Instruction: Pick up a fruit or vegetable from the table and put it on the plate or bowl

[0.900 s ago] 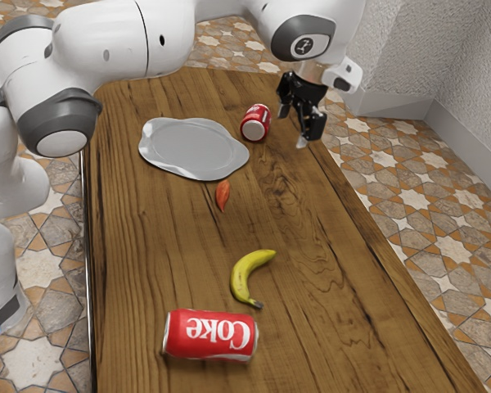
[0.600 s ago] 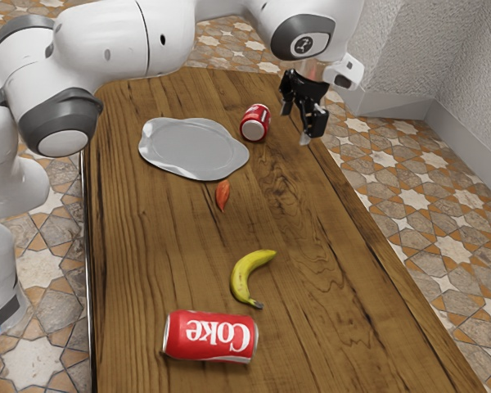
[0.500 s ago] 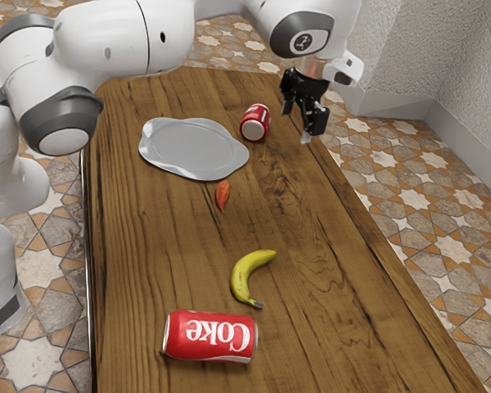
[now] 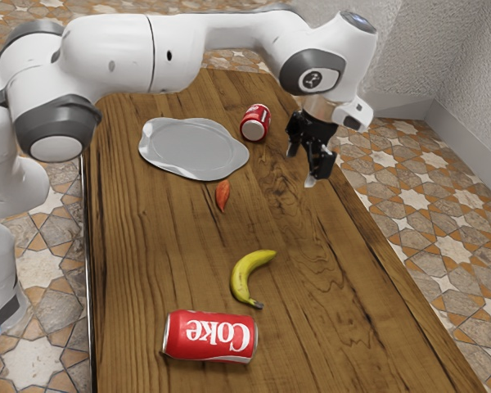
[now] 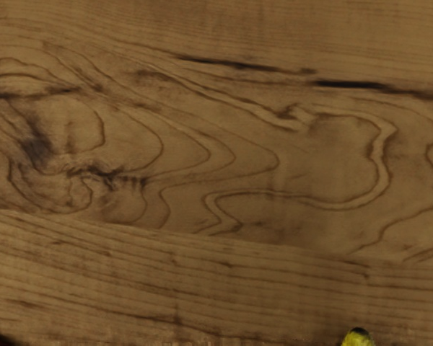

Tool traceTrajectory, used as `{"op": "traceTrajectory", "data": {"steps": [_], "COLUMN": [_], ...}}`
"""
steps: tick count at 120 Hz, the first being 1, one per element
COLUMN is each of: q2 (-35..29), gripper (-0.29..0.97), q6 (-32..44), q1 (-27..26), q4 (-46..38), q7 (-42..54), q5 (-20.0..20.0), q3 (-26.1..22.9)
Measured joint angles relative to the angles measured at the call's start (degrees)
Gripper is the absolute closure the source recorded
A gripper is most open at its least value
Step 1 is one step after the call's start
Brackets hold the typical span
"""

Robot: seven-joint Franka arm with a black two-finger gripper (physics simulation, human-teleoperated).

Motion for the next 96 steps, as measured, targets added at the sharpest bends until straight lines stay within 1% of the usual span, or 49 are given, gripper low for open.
{"op": "traceTrajectory", "data": {"steps": [11, 20, 33, 41, 53, 66, 78, 82, 96], "q2": [-0.88, -1.70, -1.91, -1.94, -1.64, -1.39, -1.47, -1.43, -1.47], "gripper": [0.00, 0.00, 0.00, 0.00, 0.00, 0.00, 0.00, 0.00, 0.00], "q6": [-0.29, -1.60, -3.09, -3.64, -4.15, -3.93, -2.10, -1.34, 2.32], "q1": [0.11, -0.87, -10.75, -13.43, -15.16, -16.07, -18.81, -19.91, -24.98], "q4": [-5.52, -7.57, -12.92, -14.32, -15.83, -18.32, -21.05, -21.57, -25.93], "q7": [-2.18, -3.72, -5.49, -6.16, -6.69, -7.11, -7.45, -7.56, -8.01], "q5": [-6.24, -9.34, -11.56, -12.23, -12.78, -13.19, -13.36, -13.14, -10.19], "q3": [1.57, 2.52, 9.18, 10.77, 12.39, 12.76, 12.77, 12.73, 12.96]}}
